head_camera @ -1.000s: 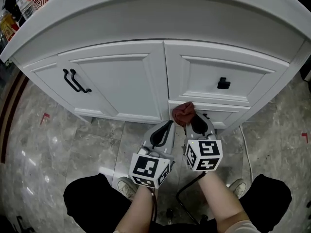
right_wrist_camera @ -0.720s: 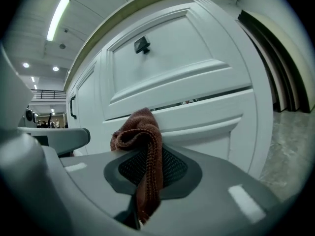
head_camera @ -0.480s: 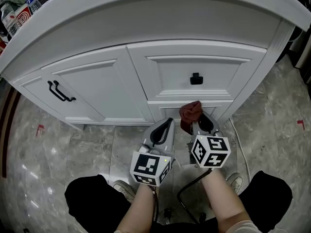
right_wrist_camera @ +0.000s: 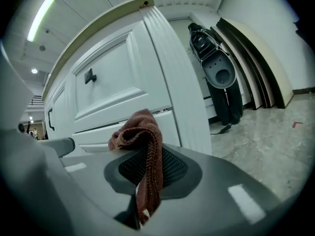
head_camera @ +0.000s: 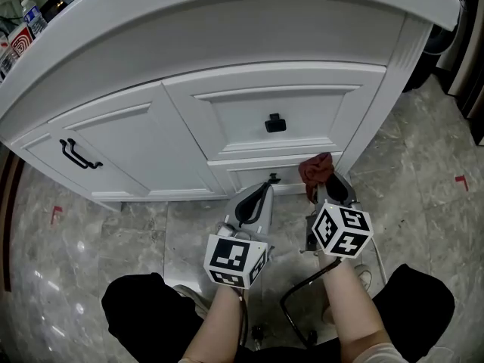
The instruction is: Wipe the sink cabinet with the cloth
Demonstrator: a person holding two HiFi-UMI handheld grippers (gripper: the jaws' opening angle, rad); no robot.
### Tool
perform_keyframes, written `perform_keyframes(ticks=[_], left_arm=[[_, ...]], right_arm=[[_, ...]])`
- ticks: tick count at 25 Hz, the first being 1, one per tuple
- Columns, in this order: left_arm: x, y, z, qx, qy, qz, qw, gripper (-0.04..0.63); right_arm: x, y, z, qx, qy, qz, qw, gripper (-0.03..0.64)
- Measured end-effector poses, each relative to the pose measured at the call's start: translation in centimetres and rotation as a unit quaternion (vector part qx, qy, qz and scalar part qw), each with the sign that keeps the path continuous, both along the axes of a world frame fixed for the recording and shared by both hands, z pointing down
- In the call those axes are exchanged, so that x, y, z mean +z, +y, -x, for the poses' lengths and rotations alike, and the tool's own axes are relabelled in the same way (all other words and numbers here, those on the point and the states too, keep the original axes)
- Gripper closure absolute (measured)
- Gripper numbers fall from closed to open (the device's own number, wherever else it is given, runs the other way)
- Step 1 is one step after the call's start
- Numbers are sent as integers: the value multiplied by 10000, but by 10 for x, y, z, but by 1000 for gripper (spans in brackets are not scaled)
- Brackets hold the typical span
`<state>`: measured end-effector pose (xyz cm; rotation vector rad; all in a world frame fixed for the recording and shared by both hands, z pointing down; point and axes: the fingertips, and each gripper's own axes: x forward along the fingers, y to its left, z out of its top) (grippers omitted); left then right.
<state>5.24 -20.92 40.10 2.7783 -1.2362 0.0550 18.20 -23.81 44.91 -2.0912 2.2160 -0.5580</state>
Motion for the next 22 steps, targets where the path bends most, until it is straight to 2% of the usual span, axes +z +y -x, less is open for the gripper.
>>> perform_keyframes(ticks=[7, 10, 13, 17, 22], left_arm=[[1, 7, -13, 131, 103, 36, 9999, 595], [3, 9, -9, 125, 91, 57, 9999, 595], [7, 8, 5, 7, 95, 100, 9999, 595], [15, 4, 44, -321, 73, 180, 9993, 595], [20, 1, 102, -794, 32, 241, 9966, 595]], right_arm=[[-14, 15, -56, 673, -3, -112, 9977, 534], [-17, 19, -53, 688, -37, -158, 9975, 534], [-15, 22, -19, 361, -17, -197, 9992, 532], [-3, 20, 49, -272, 70, -180, 9994, 532], [22, 12, 146, -1304, 95, -13, 9914, 532]])
